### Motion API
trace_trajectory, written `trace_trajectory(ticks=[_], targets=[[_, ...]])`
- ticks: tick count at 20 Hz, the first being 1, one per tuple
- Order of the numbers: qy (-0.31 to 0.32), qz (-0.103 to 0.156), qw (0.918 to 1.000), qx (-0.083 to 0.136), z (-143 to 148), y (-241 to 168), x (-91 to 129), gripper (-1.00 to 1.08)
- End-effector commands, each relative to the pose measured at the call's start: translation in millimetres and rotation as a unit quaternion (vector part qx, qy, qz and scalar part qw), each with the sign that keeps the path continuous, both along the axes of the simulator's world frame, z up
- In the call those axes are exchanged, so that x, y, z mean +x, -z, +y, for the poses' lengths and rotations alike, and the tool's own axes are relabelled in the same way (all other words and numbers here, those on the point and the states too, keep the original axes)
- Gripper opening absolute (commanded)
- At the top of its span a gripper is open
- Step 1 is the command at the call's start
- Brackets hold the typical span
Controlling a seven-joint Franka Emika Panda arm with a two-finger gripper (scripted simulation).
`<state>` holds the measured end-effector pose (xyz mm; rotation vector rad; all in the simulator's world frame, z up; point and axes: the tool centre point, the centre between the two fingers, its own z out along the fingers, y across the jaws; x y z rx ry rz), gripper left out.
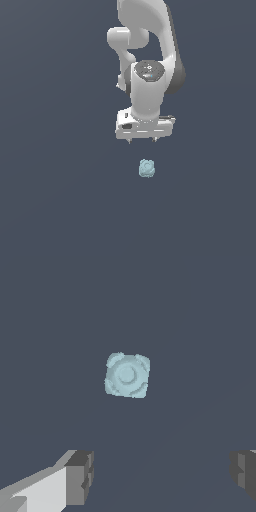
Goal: Pick up the object and move it to a goal position.
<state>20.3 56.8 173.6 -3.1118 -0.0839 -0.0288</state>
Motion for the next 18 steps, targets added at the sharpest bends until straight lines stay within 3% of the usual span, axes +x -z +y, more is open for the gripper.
trace_trajectory(ticks=[1, 10, 18], targets=[[0.006, 0.001, 1.0, -0.001, 2.8, 7.7, 7.0, 1.0], [0.038, 0.007, 0.9992, -0.008, 17.5, 51.6, 41.7, 1.0], [0.056, 0.009, 0.9983, -0.013, 26.2, 79.1, 57.7, 1.0]])
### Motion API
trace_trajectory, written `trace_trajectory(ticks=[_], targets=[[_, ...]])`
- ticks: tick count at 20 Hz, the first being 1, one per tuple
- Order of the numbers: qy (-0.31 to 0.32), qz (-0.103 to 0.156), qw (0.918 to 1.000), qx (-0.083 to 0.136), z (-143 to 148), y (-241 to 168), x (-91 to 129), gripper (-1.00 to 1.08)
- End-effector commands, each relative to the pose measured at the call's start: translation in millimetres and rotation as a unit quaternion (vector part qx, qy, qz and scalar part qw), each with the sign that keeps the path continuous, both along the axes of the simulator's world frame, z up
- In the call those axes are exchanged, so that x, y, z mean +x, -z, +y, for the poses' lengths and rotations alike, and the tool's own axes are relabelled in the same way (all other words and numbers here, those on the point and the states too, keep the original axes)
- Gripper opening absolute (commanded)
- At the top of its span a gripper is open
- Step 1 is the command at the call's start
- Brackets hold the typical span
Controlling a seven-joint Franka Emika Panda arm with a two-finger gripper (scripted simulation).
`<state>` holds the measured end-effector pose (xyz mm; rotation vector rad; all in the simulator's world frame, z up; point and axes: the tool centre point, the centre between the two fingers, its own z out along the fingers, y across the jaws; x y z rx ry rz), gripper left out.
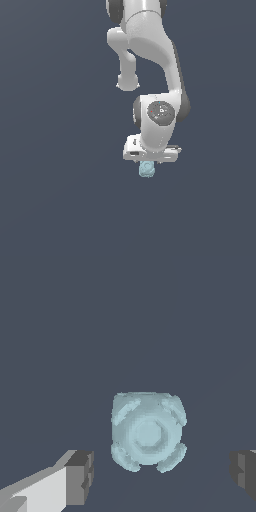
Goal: Pick up the object and move it to a goal position.
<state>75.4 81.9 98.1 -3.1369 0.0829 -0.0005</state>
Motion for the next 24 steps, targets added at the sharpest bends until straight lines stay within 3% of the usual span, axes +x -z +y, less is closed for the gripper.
trace_trajectory(ticks=[1, 24], targets=[[0.004, 0.0, 1.0, -0.001, 1.7, 5.4, 3.5, 1.0], [0.006, 0.0, 1.0, -0.002, 2.8, 58.7, 5.1, 1.0]])
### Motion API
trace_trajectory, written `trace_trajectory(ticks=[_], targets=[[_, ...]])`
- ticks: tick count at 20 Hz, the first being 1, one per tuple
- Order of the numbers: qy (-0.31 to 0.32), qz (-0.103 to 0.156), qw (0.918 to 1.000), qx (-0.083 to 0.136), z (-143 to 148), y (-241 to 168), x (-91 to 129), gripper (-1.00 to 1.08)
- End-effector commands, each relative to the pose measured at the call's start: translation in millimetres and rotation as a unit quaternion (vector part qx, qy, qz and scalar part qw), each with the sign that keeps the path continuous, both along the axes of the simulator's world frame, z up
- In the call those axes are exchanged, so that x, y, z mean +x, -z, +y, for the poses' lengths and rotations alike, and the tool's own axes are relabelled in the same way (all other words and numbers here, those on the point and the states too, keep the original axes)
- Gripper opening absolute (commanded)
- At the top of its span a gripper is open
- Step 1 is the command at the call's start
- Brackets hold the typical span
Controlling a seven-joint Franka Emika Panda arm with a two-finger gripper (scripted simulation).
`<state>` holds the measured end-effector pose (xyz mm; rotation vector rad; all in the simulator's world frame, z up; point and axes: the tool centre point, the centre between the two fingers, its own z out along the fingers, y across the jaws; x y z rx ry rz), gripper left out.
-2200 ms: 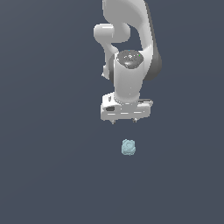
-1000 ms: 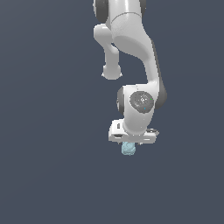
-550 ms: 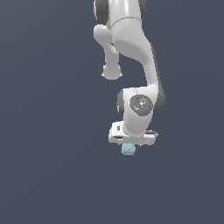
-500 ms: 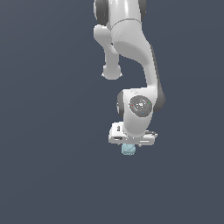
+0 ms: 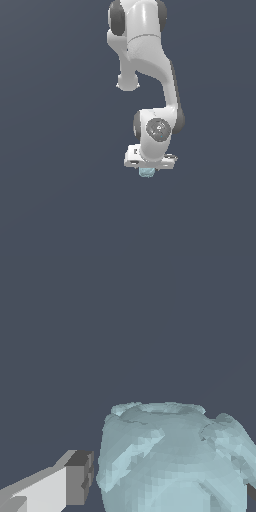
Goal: Pick up the object and move it to a goal position.
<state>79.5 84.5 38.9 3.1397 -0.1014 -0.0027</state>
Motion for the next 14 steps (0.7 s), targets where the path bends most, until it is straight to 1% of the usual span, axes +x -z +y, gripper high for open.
trace_trajectory(ticks=[1, 14], targets=[[0.0, -0.001, 1.0, 0.0, 0.1, -0.5, 1.0, -1.0], [0.0, -0.001, 1.0, 0.0, 0.0, -2.8, 0.4, -1.0]])
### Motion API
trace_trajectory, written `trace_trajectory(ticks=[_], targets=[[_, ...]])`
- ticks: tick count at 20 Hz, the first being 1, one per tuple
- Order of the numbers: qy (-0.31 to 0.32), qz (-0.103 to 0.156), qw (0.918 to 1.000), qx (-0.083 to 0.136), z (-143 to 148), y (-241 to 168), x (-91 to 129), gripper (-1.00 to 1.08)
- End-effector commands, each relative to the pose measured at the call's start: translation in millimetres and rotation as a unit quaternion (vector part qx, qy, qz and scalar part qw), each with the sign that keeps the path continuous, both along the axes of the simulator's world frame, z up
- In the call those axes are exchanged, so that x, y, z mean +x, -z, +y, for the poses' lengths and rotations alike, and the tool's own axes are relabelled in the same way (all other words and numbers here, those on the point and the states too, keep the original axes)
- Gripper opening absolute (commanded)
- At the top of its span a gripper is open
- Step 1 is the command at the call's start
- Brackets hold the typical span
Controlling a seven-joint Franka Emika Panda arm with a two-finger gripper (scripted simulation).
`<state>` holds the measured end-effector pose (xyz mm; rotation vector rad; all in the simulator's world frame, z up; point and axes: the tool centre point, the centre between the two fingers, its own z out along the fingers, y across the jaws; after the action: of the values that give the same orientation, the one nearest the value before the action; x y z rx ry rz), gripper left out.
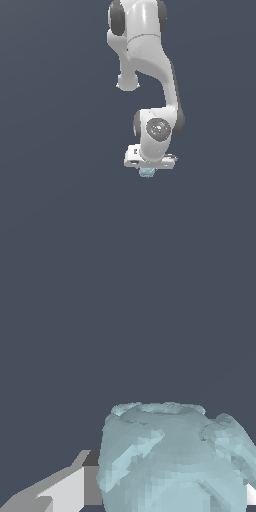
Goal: Pick up the object and move it to a goal position.
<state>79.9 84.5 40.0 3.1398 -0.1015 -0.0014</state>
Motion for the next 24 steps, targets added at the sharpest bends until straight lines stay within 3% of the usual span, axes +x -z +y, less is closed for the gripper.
trace_trajectory(ticks=[1, 12, 24], targets=[[0.0, 0.0, 1.0, 0.0, -0.1, -3.4, -0.3, -1.0], [0.0, 0.0, 1.0, 0.0, -3.3, -58.6, -11.3, -1.0], [0.0, 0.0, 1.0, 0.0, -10.6, -191.9, -36.7, -1.0]])
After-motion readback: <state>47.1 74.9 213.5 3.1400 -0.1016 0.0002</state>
